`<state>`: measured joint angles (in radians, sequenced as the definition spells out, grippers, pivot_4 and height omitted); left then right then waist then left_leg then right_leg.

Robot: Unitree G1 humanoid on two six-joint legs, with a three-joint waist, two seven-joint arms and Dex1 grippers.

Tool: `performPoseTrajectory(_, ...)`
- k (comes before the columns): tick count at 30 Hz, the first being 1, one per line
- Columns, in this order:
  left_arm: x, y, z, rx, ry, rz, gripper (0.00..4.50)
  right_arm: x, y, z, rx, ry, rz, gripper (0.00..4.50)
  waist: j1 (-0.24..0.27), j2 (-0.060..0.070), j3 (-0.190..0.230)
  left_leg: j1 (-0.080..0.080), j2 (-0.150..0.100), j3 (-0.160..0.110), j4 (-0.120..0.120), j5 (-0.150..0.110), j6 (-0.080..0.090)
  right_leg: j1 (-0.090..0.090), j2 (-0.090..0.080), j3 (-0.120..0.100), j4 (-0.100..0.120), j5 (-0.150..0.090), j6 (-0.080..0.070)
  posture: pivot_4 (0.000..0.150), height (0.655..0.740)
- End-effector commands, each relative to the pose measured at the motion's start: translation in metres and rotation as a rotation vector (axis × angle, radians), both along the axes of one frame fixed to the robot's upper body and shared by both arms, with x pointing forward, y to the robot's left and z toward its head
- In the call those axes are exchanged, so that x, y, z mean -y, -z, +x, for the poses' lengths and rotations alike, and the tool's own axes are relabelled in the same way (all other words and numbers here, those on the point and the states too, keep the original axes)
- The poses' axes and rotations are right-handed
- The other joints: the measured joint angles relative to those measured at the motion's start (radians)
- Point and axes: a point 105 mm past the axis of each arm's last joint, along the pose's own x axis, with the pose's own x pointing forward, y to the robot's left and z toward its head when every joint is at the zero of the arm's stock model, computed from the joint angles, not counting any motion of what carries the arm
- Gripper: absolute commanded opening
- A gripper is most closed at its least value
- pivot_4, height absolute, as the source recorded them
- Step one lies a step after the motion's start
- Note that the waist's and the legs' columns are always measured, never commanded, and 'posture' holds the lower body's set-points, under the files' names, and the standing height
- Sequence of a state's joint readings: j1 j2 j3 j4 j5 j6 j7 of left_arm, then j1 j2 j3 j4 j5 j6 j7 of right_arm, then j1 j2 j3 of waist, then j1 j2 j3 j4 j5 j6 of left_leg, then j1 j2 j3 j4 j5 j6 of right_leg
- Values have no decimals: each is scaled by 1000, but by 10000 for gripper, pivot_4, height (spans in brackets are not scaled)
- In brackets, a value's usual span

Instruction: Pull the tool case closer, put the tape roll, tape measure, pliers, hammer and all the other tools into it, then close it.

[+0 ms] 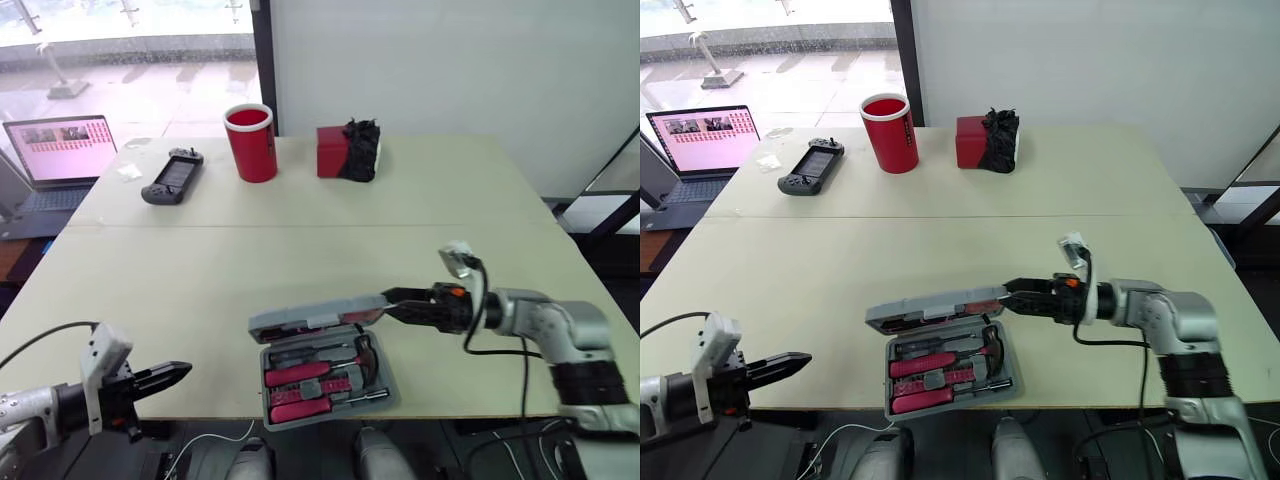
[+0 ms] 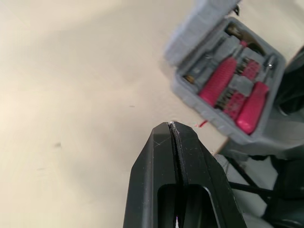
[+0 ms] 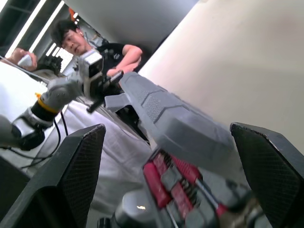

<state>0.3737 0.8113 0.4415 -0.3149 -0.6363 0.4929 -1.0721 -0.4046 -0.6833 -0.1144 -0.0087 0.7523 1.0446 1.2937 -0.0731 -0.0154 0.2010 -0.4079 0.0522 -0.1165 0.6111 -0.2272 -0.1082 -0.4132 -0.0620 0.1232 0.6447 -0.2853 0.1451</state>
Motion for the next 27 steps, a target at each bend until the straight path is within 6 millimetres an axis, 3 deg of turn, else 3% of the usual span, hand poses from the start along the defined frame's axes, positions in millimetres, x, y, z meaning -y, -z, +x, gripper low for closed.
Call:
performPoseTrajectory(1, -6, -7, 6, 44, 10, 51, 0, 5, -16, -14, 64, -23, -5, 44337, 3, 0, 0, 0, 0, 0, 0, 0, 0, 0, 0, 0, 0, 0, 0, 1500, 7400)
performPoseTrajectory(7, -12, -11, 19, 108, -3, 103, 0, 27, -17, -22, 93, 46, -73, 44337, 4, 0, 0, -1, 0, 0, 0, 0, 0, -1, 0, 0, 0, 0, 0, 1500, 7400)
performPoseTrajectory(12, -13, -11, 24, 123, 3, 103, 0, 33, -17, -25, 92, 70, -69, 44337, 3, 0, 0, -1, 0, 0, 0, 0, 0, -1, 0, 0, 0, 0, 0, 1500, 7400)
performPoseTrajectory(18, 19, -18, 18, 100, 107, -2, 0, 30, -11, -13, 105, 128, -102, 44337, 4, -1, 0, -1, 0, 0, 1, 0, 0, 0, 0, 0, 0, 0, 0, 1500, 7400)
performPoseTrajectory(20, 32, -13, 13, 84, 131, -12, 0, 30, -6, -8, 104, 156, -137, 44337, 4, -1, 0, -1, 0, 0, 1, 0, 0, 0, 0, 0, 0, 0, 0, 1500, 7400)
performPoseTrajectory(23, 46, 14, 11, 0, 105, 11, 0, 36, 20, 10, 175, 231, -337, 44337, 3, -1, 0, 0, 0, 0, 0, 0, 0, 0, 0, 0, 0, 0, 0, 1500, 7400)
performPoseTrajectory(27, 59, 31, 20, 26, 75, 27, 0, 32, 39, 18, 353, 151, -554, 44337, 4, -1, 0, -1, 0, 0, 1, 0, 0, 0, 0, 0, 0, 1, 0, 1500, 7400)
